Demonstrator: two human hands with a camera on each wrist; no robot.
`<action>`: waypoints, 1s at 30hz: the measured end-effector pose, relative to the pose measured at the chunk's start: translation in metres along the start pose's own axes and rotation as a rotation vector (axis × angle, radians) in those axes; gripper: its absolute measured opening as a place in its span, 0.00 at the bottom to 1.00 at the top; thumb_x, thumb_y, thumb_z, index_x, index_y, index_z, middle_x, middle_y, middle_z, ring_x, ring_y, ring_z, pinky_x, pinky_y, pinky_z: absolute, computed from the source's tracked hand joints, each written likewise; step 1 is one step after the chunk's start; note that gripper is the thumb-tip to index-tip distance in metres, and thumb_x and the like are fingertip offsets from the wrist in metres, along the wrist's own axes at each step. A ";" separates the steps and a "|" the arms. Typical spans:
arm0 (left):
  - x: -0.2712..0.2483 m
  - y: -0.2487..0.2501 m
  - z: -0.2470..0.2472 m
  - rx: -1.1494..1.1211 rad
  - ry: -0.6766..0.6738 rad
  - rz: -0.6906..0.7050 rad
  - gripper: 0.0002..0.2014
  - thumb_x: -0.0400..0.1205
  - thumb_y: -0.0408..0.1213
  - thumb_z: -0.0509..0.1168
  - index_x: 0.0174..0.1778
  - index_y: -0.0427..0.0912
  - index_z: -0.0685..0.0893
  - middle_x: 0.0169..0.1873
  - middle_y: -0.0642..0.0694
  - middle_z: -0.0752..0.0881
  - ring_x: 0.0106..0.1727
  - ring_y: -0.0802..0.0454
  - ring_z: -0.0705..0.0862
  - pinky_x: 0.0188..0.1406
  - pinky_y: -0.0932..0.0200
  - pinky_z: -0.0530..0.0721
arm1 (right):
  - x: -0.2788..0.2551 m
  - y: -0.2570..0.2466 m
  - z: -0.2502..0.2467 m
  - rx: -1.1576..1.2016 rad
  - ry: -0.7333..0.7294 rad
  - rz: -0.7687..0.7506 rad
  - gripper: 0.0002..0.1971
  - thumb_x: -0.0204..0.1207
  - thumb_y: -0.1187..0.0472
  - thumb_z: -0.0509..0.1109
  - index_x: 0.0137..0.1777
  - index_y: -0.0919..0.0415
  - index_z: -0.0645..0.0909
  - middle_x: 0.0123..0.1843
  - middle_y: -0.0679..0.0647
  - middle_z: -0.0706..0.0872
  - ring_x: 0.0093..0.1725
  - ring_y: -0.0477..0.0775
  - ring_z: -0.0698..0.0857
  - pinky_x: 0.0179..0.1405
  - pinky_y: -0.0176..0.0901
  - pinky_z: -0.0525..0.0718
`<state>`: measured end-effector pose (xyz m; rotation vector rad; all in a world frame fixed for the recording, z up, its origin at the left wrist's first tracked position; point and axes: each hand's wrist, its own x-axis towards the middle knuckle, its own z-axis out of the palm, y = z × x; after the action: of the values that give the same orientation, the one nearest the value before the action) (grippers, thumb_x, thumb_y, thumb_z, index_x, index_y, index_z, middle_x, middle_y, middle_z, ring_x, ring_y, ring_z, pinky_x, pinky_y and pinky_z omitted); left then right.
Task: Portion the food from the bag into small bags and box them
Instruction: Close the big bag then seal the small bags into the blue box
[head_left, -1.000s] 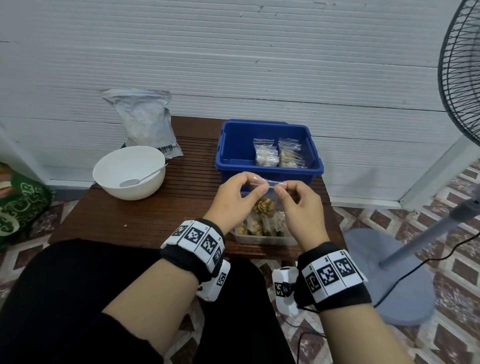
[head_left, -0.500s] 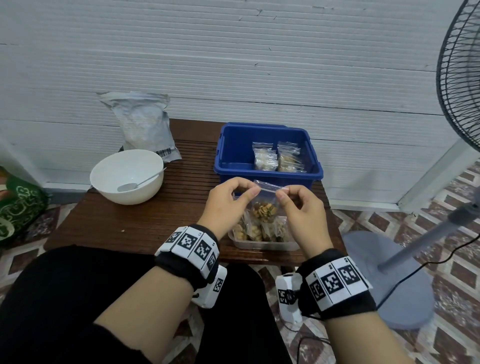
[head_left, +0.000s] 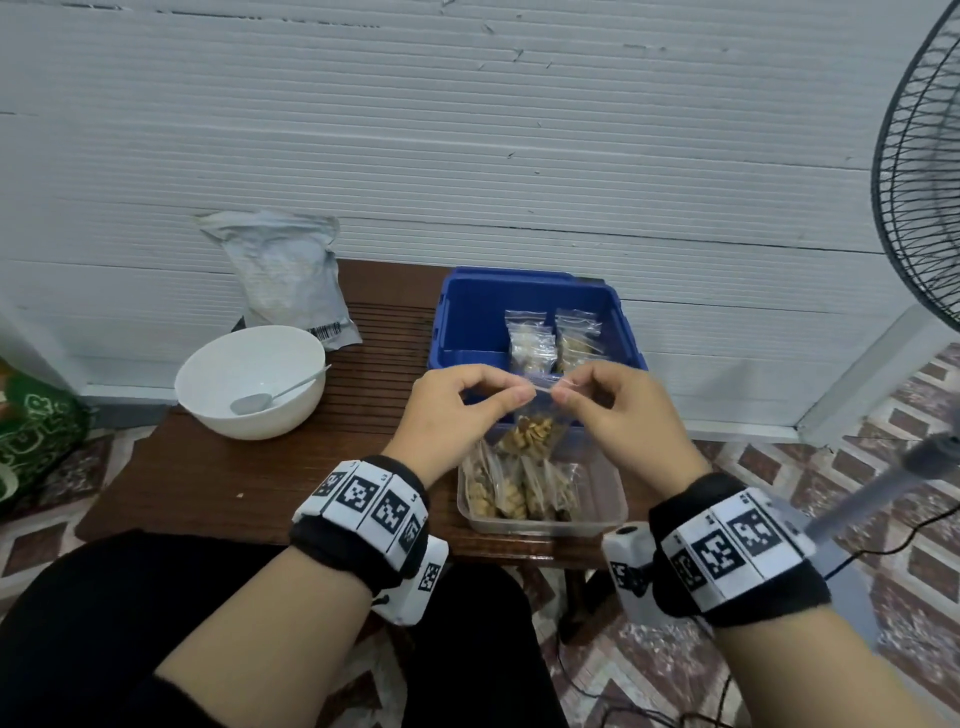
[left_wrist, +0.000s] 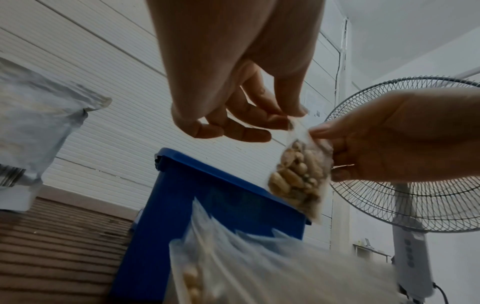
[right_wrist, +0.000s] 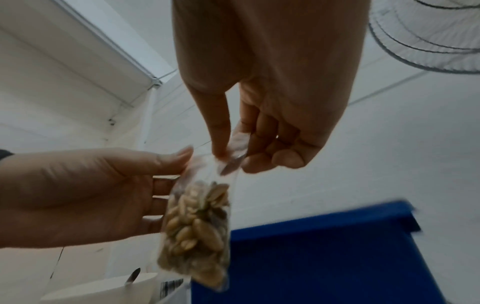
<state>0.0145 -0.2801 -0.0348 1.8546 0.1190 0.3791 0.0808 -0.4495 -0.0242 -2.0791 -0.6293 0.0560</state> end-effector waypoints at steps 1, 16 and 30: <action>0.003 0.000 -0.003 -0.008 0.004 0.003 0.02 0.78 0.39 0.72 0.43 0.50 0.90 0.40 0.57 0.91 0.46 0.64 0.87 0.49 0.70 0.81 | 0.006 -0.004 -0.006 -0.029 -0.019 -0.006 0.04 0.78 0.61 0.71 0.41 0.58 0.83 0.38 0.56 0.88 0.41 0.55 0.86 0.43 0.44 0.83; 0.098 -0.055 -0.057 0.181 0.259 -0.302 0.13 0.85 0.42 0.63 0.64 0.44 0.80 0.58 0.49 0.83 0.58 0.56 0.80 0.59 0.62 0.74 | 0.149 -0.041 -0.065 -0.624 -0.330 0.039 0.03 0.81 0.65 0.65 0.47 0.57 0.76 0.40 0.49 0.83 0.39 0.46 0.80 0.33 0.33 0.74; 0.117 -0.070 -0.043 0.140 0.052 -0.384 0.21 0.86 0.45 0.59 0.74 0.42 0.70 0.58 0.49 0.81 0.57 0.53 0.81 0.57 0.56 0.80 | 0.216 0.000 0.014 -0.792 -0.997 0.257 0.04 0.79 0.66 0.69 0.44 0.57 0.79 0.39 0.52 0.86 0.37 0.49 0.84 0.40 0.43 0.85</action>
<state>0.1185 -0.1871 -0.0662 1.9072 0.5406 0.1536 0.2642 -0.3405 0.0111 -2.8366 -1.0712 1.2194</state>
